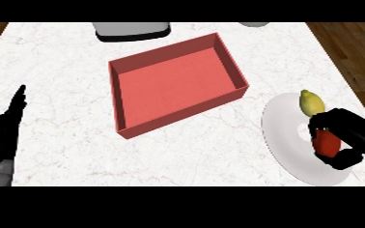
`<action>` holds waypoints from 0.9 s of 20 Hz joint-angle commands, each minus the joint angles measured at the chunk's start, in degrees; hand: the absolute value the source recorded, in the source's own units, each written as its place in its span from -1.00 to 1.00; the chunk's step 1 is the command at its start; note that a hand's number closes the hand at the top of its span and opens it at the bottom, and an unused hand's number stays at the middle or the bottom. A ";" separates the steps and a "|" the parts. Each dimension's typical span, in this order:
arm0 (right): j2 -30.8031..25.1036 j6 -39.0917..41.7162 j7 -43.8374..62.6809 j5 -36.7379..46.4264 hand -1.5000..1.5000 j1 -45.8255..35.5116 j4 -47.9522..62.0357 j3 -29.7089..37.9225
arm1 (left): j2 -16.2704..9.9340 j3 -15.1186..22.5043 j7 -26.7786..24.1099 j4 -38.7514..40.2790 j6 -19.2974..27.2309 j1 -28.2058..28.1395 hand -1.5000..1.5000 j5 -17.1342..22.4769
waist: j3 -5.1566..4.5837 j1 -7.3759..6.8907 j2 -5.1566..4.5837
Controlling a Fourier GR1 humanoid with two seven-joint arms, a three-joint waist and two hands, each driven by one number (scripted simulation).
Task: Pick the bell pepper from the plate and place it in the cardboard box
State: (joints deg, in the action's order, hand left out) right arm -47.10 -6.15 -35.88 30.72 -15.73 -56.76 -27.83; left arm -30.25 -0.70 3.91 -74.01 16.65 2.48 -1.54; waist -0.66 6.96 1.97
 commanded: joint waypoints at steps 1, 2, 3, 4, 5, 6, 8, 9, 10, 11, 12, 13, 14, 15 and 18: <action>3.15 -4.53 18.00 -5.47 1.00 3.74 3.84 8.26 | 0.02 -0.92 0.05 -0.01 1.12 -2.08 0.00 0.07 | 0.16 2.86 0.87; 2.74 -6.32 21.80 -5.51 1.00 2.69 2.94 10.02 | -0.38 -0.99 0.25 0.30 0.89 -1.64 0.00 -0.03 | -0.06 3.09 0.86; 4.10 -8.54 25.57 -5.35 1.00 3.64 2.46 10.55 | -0.55 -1.22 0.14 -0.30 1.09 -2.20 0.00 -0.01 | 0.03 2.17 0.91; 4.43 -9.56 28.75 -5.27 1.00 2.59 0.27 11.24 | -0.29 -1.10 -0.15 -0.18 1.14 -2.19 0.00 -0.06 | -0.19 1.81 0.96; 4.83 -11.19 32.31 -5.11 1.00 2.45 -1.11 12.10 | -0.73 -1.24 0.24 -0.43 0.48 -2.78 0.00 0.30 | -0.11 0.79 0.84; 4.20 -12.95 34.23 -4.62 1.00 2.93 -3.54 12.66 | -1.01 -1.70 0.14 -1.03 0.28 -3.40 0.00 0.75 | -0.16 0.80 1.29; 5.75 -16.60 39.83 -2.75 1.00 0.77 -8.49 13.02 | -1.23 -1.21 -0.23 -1.42 0.39 -3.33 0.00 -0.03 | -0.15 -0.41 1.05; 5.09 -17.76 40.79 -1.89 1.00 0.33 -12.37 13.09 | -0.13 -0.69 -0.74 -0.86 0.67 -3.09 0.00 -0.12 | -0.25 0.49 1.05; 5.52 -19.24 43.94 0.62 1.00 -0.62 -14.81 12.22 | -1.34 -1.15 -0.50 -1.23 -0.84 -2.66 0.00 0.59 | -0.16 -0.71 0.74; 6.12 -19.21 45.89 1.59 1.00 -0.46 -18.09 11.27 | -0.45 -0.55 -1.37 -1.73 -0.23 -3.61 0.00 0.17 | -0.19 -0.95 0.94; 7.18 -19.01 48.83 3.07 1.00 -0.92 -21.21 9.99 | -0.50 -0.60 -1.06 -1.60 -1.00 -3.06 0.00 0.71 | -0.15 -1.34 0.63; 8.66 -19.46 51.63 5.02 1.00 -1.14 -23.78 8.53 | 0.12 -0.28 -1.39 -2.01 0.15 -3.32 0.00 -0.02 | -0.10 -1.96 0.55; 8.70 -19.30 54.86 6.05 1.00 -0.86 -27.30 8.36 | 1.23 0.54 -1.65 -1.71 0.87 -3.53 0.00 -0.69 | -0.04 -1.67 0.32; 8.25 -16.80 58.34 7.29 1.00 -1.69 -30.73 7.35 | -0.49 0.11 -0.98 -2.46 -0.78 -2.44 0.00 -0.21 | 0.02 -2.14 0.20; 11.23 -11.52 69.91 10.69 1.00 -4.48 -38.75 4.57 | -0.69 -0.22 -0.60 -3.80 -1.43 -3.00 0.00 0.49 | 0.19 -4.31 -0.12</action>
State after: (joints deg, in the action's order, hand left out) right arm -37.98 -21.42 21.95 37.69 -18.15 -85.53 -20.85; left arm -30.43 -0.81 2.82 -76.15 16.07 -0.17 -1.50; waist -0.66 4.47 2.16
